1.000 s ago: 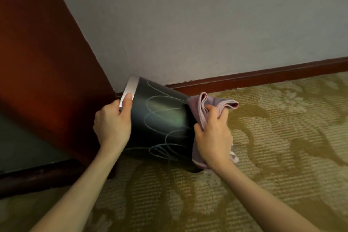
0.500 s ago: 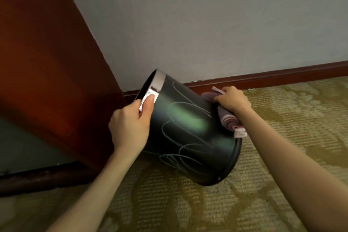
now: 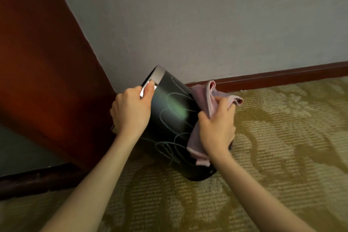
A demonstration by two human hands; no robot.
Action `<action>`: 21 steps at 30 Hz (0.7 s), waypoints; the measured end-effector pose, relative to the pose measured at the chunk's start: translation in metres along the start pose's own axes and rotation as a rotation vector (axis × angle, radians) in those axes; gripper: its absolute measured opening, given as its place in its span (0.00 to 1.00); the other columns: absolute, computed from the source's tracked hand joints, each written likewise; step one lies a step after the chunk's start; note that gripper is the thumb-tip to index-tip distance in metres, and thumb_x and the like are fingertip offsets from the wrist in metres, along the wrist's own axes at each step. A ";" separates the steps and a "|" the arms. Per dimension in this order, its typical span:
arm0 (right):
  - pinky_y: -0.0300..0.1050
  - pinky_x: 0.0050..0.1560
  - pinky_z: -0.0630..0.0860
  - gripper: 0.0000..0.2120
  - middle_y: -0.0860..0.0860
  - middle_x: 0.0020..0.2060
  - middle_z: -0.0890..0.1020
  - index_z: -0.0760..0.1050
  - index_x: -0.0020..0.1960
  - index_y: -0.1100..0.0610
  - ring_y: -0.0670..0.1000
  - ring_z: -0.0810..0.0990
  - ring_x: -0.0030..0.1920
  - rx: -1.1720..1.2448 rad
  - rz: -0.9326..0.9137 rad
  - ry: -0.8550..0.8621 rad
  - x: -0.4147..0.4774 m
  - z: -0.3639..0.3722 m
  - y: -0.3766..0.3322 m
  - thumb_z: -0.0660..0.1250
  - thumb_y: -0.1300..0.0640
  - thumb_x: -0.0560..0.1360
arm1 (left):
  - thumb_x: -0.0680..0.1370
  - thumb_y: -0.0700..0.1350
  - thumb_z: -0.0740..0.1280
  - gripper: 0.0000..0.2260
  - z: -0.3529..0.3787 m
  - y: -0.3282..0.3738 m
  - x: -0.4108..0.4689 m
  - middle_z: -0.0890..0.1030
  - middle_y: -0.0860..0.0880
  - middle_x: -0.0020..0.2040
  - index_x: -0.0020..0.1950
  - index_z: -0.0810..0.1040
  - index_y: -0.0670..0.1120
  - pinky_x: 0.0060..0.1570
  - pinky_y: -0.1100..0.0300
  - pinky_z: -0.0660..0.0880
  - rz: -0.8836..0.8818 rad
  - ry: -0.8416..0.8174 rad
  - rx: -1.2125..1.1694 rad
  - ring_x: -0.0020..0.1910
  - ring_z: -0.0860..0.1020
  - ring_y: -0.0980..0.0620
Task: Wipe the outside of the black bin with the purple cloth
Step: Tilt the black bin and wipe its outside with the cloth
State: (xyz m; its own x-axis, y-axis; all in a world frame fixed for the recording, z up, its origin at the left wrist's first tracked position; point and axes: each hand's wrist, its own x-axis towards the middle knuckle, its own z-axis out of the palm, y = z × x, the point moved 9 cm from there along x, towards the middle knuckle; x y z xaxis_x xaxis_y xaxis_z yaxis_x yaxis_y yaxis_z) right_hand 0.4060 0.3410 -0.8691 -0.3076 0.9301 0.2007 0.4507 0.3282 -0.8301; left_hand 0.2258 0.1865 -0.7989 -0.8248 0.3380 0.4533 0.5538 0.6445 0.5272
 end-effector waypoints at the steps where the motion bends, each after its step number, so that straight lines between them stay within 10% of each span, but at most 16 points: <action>1: 0.44 0.37 0.62 0.18 0.52 0.54 0.69 0.66 0.57 0.52 0.51 0.68 0.40 0.032 -0.016 0.024 -0.014 -0.001 -0.004 0.67 0.55 0.69 | 0.76 0.63 0.54 0.24 0.001 0.002 0.001 0.79 0.38 0.37 0.32 0.72 0.47 0.35 0.52 0.65 0.002 0.002 0.003 0.40 0.75 0.35; 21: 0.46 0.43 0.66 0.13 0.54 0.47 0.78 0.77 0.53 0.51 0.61 0.78 0.50 -0.006 0.085 -0.243 0.059 0.030 -0.012 0.67 0.52 0.68 | 0.77 0.62 0.56 0.25 -0.009 -0.012 -0.018 0.69 0.49 0.23 0.25 0.63 0.48 0.28 0.56 0.60 0.042 -0.003 -0.033 0.26 0.70 0.44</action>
State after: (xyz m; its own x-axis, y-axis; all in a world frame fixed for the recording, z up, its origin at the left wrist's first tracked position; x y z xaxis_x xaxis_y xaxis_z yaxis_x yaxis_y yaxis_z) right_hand 0.3572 0.3873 -0.8626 -0.4602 0.8878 -0.0014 0.4884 0.2519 -0.8355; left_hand 0.2348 0.1666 -0.8063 -0.8010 0.3662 0.4736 0.5914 0.6068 0.5310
